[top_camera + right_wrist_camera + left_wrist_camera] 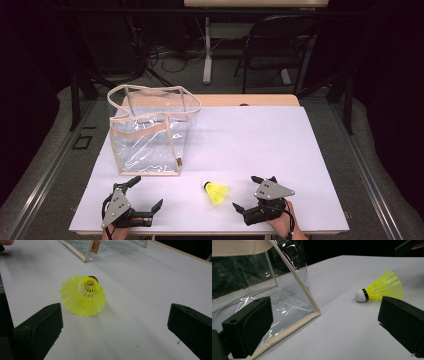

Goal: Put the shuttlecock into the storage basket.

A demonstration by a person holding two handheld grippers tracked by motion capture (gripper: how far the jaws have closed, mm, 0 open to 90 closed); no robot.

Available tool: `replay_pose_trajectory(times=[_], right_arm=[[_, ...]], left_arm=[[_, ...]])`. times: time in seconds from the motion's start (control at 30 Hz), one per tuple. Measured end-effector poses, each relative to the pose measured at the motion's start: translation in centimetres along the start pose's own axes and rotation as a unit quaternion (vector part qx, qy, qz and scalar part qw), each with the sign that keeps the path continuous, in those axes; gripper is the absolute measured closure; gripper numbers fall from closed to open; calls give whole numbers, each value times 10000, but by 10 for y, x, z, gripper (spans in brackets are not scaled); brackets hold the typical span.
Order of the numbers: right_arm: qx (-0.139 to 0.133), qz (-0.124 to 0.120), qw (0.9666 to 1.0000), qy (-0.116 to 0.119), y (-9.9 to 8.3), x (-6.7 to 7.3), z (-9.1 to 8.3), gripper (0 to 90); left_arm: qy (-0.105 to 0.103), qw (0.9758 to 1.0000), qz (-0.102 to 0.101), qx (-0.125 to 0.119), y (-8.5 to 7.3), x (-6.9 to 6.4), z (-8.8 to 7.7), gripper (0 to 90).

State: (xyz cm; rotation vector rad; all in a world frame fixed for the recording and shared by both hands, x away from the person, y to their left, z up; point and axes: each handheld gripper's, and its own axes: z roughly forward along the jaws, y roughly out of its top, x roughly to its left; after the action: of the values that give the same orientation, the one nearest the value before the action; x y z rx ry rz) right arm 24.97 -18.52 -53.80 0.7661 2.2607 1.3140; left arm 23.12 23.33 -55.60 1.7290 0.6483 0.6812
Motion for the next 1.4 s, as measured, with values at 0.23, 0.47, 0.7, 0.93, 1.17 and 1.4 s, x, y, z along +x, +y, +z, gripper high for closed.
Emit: replay_pose_trajectory(times=[0.23, 0.47, 0.7, 0.93, 1.17, 1.4], right_arm=[[38, -14, 10000, 84, 4, 0, 7, 0], [95, 60, 9997, 215, 6, -1, 15, 0], [148, 0, 9995, 264, 11, 1, 22, 0], [220, -67, 9992, 334, 16, 2, 29, 0], [423, -128, 9981, 420, 18, 3, 36, 24], [539, -236, 9974, 425, 20, 5, 41, 114]], left_arm=[[6, 10000, 14, -2, 0, 0, 0, 1], [-1, 10000, 14, -2, 0, 0, 0, 0], [-15, 10000, 29, 8, 0, -1, 0, 1], [-1, 10000, 17, -2, 0, 0, 0, 0], [-22, 10000, 32, 8, 0, 0, 0, 1], [-18, 10000, 34, 19, 0, 0, 1, 0]])
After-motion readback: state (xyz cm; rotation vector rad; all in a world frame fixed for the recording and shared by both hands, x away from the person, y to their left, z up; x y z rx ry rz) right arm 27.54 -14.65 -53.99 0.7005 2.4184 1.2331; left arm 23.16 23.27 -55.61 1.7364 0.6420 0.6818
